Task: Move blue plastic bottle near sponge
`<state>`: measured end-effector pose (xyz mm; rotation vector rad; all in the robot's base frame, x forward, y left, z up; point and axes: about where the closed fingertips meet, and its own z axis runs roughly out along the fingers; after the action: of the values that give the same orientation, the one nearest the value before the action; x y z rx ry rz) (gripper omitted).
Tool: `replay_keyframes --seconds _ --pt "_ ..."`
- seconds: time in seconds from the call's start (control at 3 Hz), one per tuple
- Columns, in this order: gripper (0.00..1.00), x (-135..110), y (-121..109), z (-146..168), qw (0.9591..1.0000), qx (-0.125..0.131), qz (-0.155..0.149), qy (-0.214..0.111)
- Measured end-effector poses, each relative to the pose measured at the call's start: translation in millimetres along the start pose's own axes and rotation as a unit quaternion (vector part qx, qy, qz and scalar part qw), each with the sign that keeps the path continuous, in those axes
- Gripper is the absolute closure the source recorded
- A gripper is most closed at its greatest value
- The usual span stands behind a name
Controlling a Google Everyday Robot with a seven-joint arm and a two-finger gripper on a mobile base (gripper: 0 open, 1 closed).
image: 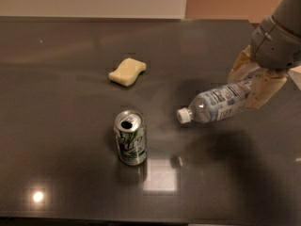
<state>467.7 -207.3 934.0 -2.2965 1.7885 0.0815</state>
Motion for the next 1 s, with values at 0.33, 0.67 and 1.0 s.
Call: replay_keyframes --seconds 0.33,0.67,1.0 --pt "1.00 -11 -29 -14 0.9997 0.017 0.009 -0.013" --pt "1.00 -25 -83 -9 0.9994 0.030 0.008 -0.013" --pt "1.00 -39 -127 8 0.9992 0.037 -0.004 -0.013"
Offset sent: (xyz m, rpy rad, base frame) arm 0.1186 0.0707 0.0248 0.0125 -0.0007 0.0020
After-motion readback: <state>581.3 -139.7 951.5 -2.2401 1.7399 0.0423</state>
